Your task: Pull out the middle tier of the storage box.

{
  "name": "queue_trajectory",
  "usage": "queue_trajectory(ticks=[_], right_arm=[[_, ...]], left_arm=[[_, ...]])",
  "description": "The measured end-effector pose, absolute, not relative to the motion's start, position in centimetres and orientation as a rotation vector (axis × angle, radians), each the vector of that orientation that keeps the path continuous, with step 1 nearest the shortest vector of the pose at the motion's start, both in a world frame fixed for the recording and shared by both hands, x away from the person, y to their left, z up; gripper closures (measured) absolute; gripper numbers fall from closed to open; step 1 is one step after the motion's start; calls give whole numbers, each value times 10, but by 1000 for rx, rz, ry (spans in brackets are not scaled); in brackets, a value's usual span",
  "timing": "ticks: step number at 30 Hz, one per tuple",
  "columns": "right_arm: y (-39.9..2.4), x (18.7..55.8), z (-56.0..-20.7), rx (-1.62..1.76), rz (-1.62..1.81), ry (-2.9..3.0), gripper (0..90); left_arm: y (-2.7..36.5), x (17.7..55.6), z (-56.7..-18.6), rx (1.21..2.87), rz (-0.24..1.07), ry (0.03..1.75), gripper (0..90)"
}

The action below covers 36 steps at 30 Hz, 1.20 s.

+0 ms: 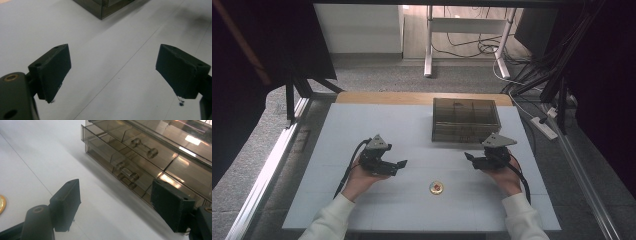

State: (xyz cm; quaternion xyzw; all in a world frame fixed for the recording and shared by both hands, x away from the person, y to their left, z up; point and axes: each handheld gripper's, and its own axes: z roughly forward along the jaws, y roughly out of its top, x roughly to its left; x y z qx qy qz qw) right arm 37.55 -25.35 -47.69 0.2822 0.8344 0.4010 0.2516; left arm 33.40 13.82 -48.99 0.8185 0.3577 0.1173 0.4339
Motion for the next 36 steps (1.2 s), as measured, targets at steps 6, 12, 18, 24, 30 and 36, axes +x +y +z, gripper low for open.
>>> queue_trajectory(ticks=[6, 12, 18, 24, 30, 36], right_arm=[[-255, 376, -476, 778, 1095, 2264, 242], [-258, 377, -475, 792, 1106, 2252, 242], [-262, 378, -474, 799, 1111, 2250, 243], [-265, 379, -473, 810, 1116, 2239, 243], [-269, 380, -472, 823, 1114, 2231, 244], [-274, 381, -471, 844, 1114, 2219, 244]], left_arm=[[133, 342, -488, 2036, 290, 884, 123], [127, 348, -486, 2036, 286, 873, 125], [130, 349, -483, 2025, 296, 878, 125], [125, 356, -484, 2025, 283, 876, 127], [115, 364, -485, 2033, 268, 865, 127], [108, 370, -484, 2033, 263, 855, 127]])
